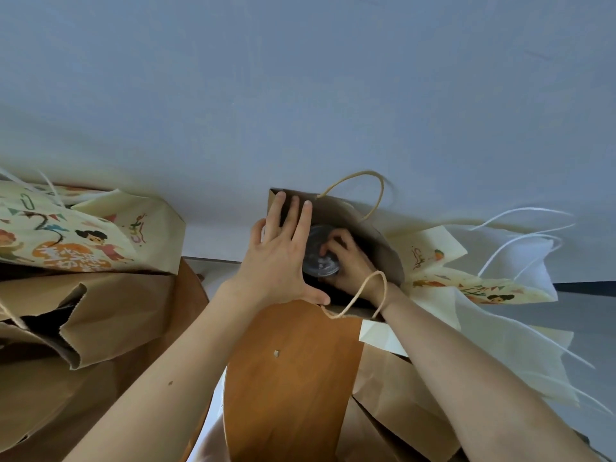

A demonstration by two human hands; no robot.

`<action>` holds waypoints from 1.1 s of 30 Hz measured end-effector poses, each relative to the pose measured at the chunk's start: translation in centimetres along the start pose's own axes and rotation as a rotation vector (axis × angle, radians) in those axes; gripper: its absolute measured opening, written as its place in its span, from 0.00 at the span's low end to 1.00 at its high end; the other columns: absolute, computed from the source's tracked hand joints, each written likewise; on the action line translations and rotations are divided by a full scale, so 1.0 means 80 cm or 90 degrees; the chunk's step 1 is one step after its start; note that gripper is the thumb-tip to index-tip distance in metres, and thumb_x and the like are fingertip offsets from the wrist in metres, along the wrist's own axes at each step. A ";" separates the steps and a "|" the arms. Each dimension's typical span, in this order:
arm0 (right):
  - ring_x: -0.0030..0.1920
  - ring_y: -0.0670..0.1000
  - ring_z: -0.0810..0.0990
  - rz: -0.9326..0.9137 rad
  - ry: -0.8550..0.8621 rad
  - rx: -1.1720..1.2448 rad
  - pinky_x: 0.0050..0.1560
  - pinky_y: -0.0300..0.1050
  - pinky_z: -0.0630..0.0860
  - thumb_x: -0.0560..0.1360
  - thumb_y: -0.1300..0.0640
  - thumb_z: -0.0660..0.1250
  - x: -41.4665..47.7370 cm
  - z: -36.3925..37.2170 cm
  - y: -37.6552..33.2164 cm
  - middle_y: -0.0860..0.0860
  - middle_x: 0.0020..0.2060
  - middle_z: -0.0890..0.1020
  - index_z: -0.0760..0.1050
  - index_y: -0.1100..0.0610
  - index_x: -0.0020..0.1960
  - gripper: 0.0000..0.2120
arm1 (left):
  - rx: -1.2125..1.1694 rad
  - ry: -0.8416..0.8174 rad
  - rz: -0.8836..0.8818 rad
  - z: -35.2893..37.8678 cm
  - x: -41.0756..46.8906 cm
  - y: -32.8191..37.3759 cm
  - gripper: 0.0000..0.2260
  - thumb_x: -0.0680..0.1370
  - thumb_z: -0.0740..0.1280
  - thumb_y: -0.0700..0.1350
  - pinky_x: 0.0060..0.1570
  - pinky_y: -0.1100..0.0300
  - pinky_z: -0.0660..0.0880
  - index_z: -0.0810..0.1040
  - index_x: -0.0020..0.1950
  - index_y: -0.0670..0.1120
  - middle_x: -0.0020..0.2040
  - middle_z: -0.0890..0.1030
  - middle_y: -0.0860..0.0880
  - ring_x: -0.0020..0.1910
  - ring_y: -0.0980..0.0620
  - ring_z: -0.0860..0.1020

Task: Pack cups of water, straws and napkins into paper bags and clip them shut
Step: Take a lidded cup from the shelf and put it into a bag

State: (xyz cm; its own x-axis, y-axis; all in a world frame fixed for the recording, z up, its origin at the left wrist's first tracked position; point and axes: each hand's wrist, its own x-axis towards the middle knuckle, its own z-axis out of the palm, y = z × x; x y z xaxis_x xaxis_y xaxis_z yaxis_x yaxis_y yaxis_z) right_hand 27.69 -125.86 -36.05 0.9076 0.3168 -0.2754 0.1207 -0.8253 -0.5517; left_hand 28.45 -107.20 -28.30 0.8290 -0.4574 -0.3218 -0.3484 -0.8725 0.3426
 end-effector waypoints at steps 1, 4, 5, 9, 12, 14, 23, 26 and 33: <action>0.55 0.56 0.72 0.006 0.002 -0.011 0.58 0.48 0.72 0.67 0.58 0.74 0.000 0.004 0.004 0.56 0.59 0.66 0.72 0.59 0.51 0.16 | 0.006 0.000 -0.003 0.000 0.000 0.000 0.60 0.62 0.67 0.72 0.71 0.48 0.42 0.33 0.74 0.43 0.76 0.37 0.45 0.72 0.45 0.29; 0.52 0.57 0.71 0.009 0.009 -0.053 0.55 0.49 0.73 0.68 0.60 0.73 -0.001 0.009 0.010 0.58 0.57 0.66 0.70 0.58 0.47 0.13 | 0.009 0.000 -0.004 0.001 0.001 0.000 0.59 0.63 0.67 0.71 0.71 0.48 0.41 0.33 0.74 0.44 0.76 0.37 0.46 0.71 0.46 0.28; 0.50 0.56 0.71 0.006 0.006 -0.062 0.53 0.49 0.73 0.67 0.61 0.72 -0.002 0.009 0.010 0.57 0.55 0.67 0.69 0.58 0.46 0.13 | 0.006 0.001 -0.005 0.001 0.001 0.000 0.59 0.63 0.67 0.71 0.71 0.48 0.41 0.33 0.74 0.44 0.76 0.37 0.46 0.71 0.47 0.27; 0.56 0.59 0.68 0.007 -0.040 -0.138 0.50 0.45 0.67 0.70 0.60 0.70 -0.006 0.005 0.008 0.59 0.59 0.67 0.69 0.60 0.49 0.12 | 0.004 -0.008 -0.008 -0.002 0.000 0.002 0.58 0.64 0.67 0.70 0.71 0.48 0.42 0.33 0.74 0.44 0.76 0.36 0.46 0.68 0.49 0.25; 0.64 0.61 0.63 0.091 -0.108 -0.245 0.60 0.51 0.67 0.75 0.59 0.64 -0.010 -0.004 0.001 0.58 0.67 0.60 0.68 0.60 0.61 0.16 | 0.006 -0.015 -0.010 -0.008 -0.001 0.004 0.57 0.64 0.67 0.69 0.71 0.48 0.43 0.34 0.75 0.45 0.76 0.36 0.46 0.71 0.47 0.28; 0.67 0.62 0.59 0.139 -0.157 -0.313 0.67 0.52 0.62 0.76 0.58 0.62 -0.016 -0.010 -0.004 0.58 0.70 0.57 0.65 0.60 0.66 0.20 | 0.006 -0.017 -0.010 -0.009 -0.003 0.004 0.55 0.65 0.67 0.69 0.71 0.47 0.43 0.35 0.75 0.46 0.76 0.35 0.47 0.71 0.47 0.28; 0.60 0.57 0.74 0.245 -0.071 -0.214 0.56 0.48 0.72 0.78 0.59 0.60 -0.051 -0.047 -0.031 0.56 0.60 0.76 0.72 0.56 0.64 0.15 | -0.076 0.028 -0.014 -0.021 -0.023 0.007 0.39 0.76 0.61 0.59 0.72 0.46 0.44 0.37 0.76 0.53 0.77 0.41 0.51 0.73 0.49 0.31; 0.49 0.53 0.78 0.255 0.107 -0.099 0.45 0.41 0.72 0.76 0.63 0.62 -0.095 -0.071 -0.056 0.53 0.54 0.78 0.76 0.57 0.57 0.11 | -0.112 0.063 -0.009 -0.030 -0.040 0.010 0.32 0.80 0.57 0.54 0.71 0.46 0.48 0.42 0.76 0.54 0.77 0.49 0.54 0.74 0.49 0.37; 0.52 0.49 0.76 0.228 0.297 -0.022 0.46 0.32 0.64 0.75 0.62 0.64 -0.210 -0.097 -0.106 0.50 0.52 0.80 0.79 0.57 0.53 0.08 | -0.202 0.149 0.008 -0.055 -0.113 0.051 0.25 0.80 0.58 0.49 0.67 0.49 0.60 0.54 0.76 0.50 0.73 0.65 0.49 0.74 0.47 0.53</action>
State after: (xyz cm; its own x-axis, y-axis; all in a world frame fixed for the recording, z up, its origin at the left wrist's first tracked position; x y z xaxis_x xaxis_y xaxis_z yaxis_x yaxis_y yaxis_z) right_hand 14.58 -127.81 -20.61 0.9744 -0.2167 -0.0603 -0.2198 -0.8603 -0.4601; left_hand 21.47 -105.85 -20.10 0.9156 -0.3844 -0.1176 -0.2376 -0.7535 0.6130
